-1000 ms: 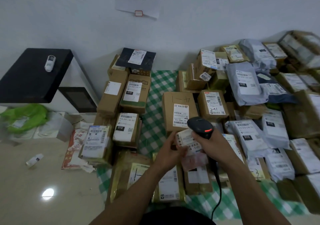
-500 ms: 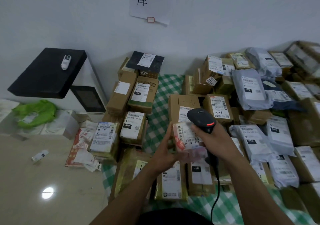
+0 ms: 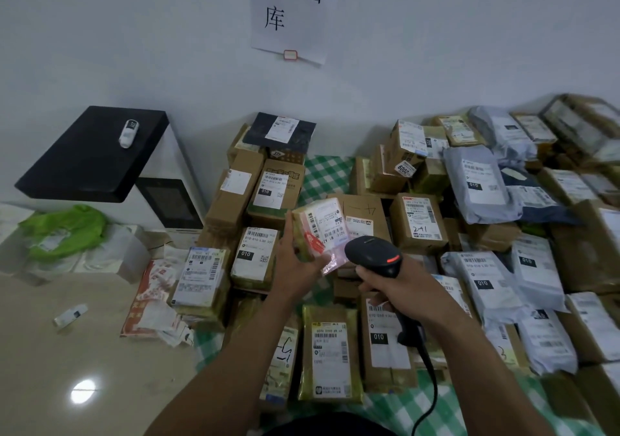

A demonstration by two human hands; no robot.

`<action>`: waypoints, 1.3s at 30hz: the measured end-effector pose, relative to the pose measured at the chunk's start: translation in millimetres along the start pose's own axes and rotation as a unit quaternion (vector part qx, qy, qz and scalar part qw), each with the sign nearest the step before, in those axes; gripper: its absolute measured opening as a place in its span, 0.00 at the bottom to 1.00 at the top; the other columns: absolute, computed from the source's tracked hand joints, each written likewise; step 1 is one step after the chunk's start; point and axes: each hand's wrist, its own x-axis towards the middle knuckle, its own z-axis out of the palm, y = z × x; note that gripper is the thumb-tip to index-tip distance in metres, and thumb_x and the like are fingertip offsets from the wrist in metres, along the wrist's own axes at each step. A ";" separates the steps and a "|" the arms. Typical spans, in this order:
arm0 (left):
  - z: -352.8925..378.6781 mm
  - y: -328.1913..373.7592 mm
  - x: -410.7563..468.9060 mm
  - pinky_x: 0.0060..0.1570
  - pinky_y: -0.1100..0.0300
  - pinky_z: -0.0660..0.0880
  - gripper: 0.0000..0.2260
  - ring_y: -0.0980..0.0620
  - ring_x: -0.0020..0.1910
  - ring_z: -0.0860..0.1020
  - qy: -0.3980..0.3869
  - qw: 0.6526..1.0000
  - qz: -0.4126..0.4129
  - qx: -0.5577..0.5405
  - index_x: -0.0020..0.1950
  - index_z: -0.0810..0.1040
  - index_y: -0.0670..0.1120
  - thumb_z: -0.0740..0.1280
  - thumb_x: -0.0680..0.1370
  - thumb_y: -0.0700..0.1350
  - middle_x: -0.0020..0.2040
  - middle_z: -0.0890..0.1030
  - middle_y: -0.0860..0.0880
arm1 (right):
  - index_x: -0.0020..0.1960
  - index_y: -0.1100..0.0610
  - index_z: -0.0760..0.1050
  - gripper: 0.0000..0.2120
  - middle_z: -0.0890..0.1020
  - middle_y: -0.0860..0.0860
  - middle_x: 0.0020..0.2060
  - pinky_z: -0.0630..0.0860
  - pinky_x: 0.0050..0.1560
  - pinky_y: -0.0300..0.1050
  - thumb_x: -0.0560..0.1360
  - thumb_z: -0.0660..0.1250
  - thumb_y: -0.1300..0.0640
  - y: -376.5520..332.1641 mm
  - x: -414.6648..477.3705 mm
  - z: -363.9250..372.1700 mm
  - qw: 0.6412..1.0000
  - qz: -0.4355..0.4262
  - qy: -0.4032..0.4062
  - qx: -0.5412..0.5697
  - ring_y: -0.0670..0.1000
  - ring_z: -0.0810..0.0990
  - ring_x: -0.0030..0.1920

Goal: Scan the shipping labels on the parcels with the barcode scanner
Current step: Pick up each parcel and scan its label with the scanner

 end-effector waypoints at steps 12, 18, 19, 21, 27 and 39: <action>-4.4 -18.6 21.5 0.60 0.39 0.80 0.56 0.47 0.68 0.76 0.021 0.999 0.010 0.031 0.80 0.48 0.72 0.79 0.61 0.53 0.72 0.72 0.50 | 0.58 0.42 0.79 0.10 0.88 0.52 0.41 0.83 0.52 0.53 0.78 0.73 0.45 -1.4 1.3 -2.1 1.000 0.011 -0.018 -0.002 0.51 0.87 0.42; -7.4 -19.3 21.7 0.59 0.39 0.81 0.57 0.46 0.68 0.76 0.015 1.000 -0.001 0.013 0.79 0.48 0.73 0.78 0.60 0.54 0.72 0.72 0.49 | 0.61 0.43 0.78 0.13 0.88 0.51 0.41 0.82 0.47 0.47 0.78 0.73 0.45 -1.2 1.7 -2.4 1.000 0.016 -0.024 -0.012 0.50 0.87 0.41; -7.9 -18.8 21.5 0.58 0.39 0.81 0.57 0.46 0.68 0.76 0.015 1.000 -0.005 0.013 0.79 0.47 0.74 0.78 0.59 0.55 0.72 0.72 0.49 | 0.62 0.43 0.78 0.13 0.88 0.51 0.41 0.82 0.47 0.47 0.78 0.73 0.45 -1.2 1.7 -2.4 0.999 0.015 -0.025 -0.014 0.50 0.87 0.41; -8.9 -20.9 22.9 0.59 0.39 0.81 0.57 0.46 0.68 0.76 0.012 1.000 -0.011 0.015 0.79 0.46 0.75 0.78 0.59 0.56 0.72 0.72 0.49 | 0.62 0.43 0.78 0.13 0.88 0.50 0.41 0.82 0.46 0.45 0.78 0.73 0.45 -2.0 1.1 -2.2 0.999 0.013 -0.027 -0.013 0.49 0.87 0.40; -27.3 13.8 -5.4 0.50 0.63 0.79 0.46 0.62 0.55 0.76 0.007 0.999 -0.025 0.023 0.82 0.52 0.65 0.77 0.74 0.44 0.66 0.72 0.58 | 0.60 0.43 0.79 0.12 0.89 0.47 0.43 0.82 0.47 0.48 0.78 0.73 0.45 -4.5 0.7 1.3 1.000 0.007 -0.025 -0.001 0.49 0.88 0.41; -107.2 30.8 5.5 0.59 0.45 0.80 0.17 0.52 0.51 0.84 0.042 0.991 -0.099 0.075 0.70 0.73 0.60 0.66 0.83 0.49 0.54 0.83 0.56 | 0.62 0.42 0.77 0.13 0.89 0.46 0.44 0.80 0.37 0.37 0.79 0.73 0.49 -15.5 9.5 27.0 0.997 -0.006 -0.080 -0.017 0.54 0.88 0.44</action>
